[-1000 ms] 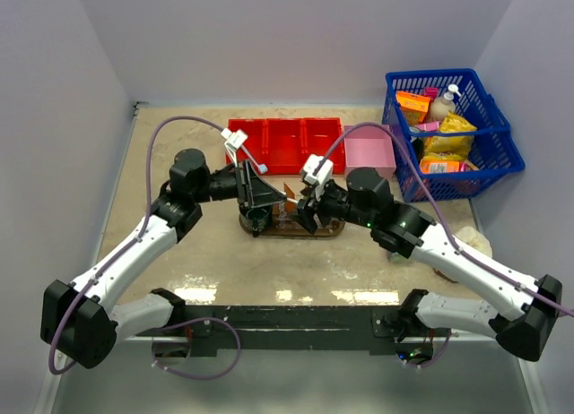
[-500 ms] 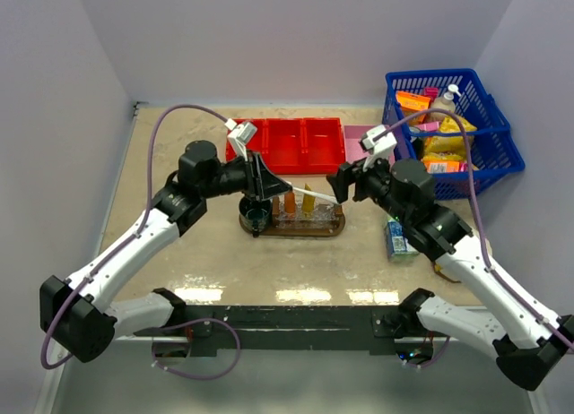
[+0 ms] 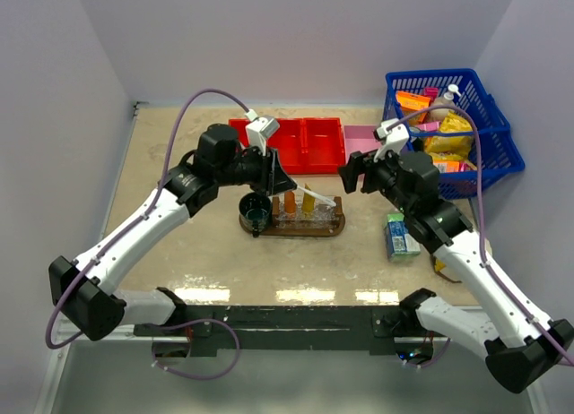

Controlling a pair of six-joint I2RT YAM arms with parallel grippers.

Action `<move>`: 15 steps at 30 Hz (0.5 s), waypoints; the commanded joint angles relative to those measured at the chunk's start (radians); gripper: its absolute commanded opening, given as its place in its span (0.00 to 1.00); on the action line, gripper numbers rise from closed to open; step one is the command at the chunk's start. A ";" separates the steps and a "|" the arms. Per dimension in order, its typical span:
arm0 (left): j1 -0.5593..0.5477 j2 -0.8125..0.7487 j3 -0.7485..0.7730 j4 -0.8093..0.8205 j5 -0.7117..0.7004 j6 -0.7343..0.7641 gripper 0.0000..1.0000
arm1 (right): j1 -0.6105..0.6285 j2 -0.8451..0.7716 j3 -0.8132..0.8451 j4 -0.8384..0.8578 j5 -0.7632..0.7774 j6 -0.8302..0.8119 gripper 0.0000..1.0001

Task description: Prepare toiletry sets of a toothbrush and toothpaste on the tray

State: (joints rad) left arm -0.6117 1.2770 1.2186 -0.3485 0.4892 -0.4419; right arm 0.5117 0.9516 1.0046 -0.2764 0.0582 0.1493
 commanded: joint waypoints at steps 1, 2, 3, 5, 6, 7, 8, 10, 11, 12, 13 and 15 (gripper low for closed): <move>-0.011 0.027 0.087 -0.089 -0.027 0.084 0.00 | -0.012 -0.042 -0.017 0.039 -0.014 0.012 0.78; -0.011 0.031 0.094 -0.095 -0.031 0.092 0.00 | -0.013 -0.045 -0.018 0.037 -0.012 0.012 0.78; -0.016 0.042 0.108 -0.099 -0.035 0.097 0.00 | -0.013 -0.048 -0.023 0.036 -0.012 0.013 0.78; -0.022 0.053 0.124 -0.118 -0.050 0.109 0.00 | -0.016 -0.051 -0.027 0.037 -0.017 0.013 0.78; -0.025 0.065 0.137 -0.122 -0.054 0.112 0.00 | -0.016 -0.051 -0.031 0.037 -0.018 0.016 0.78; -0.029 0.068 0.143 -0.133 -0.055 0.115 0.00 | -0.015 -0.053 -0.032 0.039 -0.021 0.016 0.78; -0.031 0.073 0.150 -0.136 -0.057 0.120 0.00 | -0.016 -0.051 -0.035 0.043 -0.021 0.015 0.78; -0.040 0.087 0.168 -0.155 -0.070 0.127 0.00 | -0.016 -0.048 -0.040 0.043 -0.026 0.015 0.78; -0.045 0.093 0.177 -0.162 -0.078 0.137 0.00 | -0.018 -0.048 -0.040 0.048 -0.029 0.015 0.78; -0.049 0.103 0.188 -0.174 -0.084 0.140 0.00 | -0.018 -0.048 -0.043 0.048 -0.032 0.015 0.78; -0.057 0.108 0.194 -0.179 -0.090 0.143 0.00 | -0.019 -0.047 -0.044 0.049 -0.034 0.015 0.78; -0.071 0.120 0.209 -0.191 -0.109 0.149 0.00 | -0.019 -0.044 -0.047 0.052 -0.038 0.015 0.78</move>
State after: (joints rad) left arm -0.6559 1.3827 1.3628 -0.5079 0.4171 -0.3290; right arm 0.4976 0.9142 0.9611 -0.2695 0.0383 0.1566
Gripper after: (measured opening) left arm 0.339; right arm 0.780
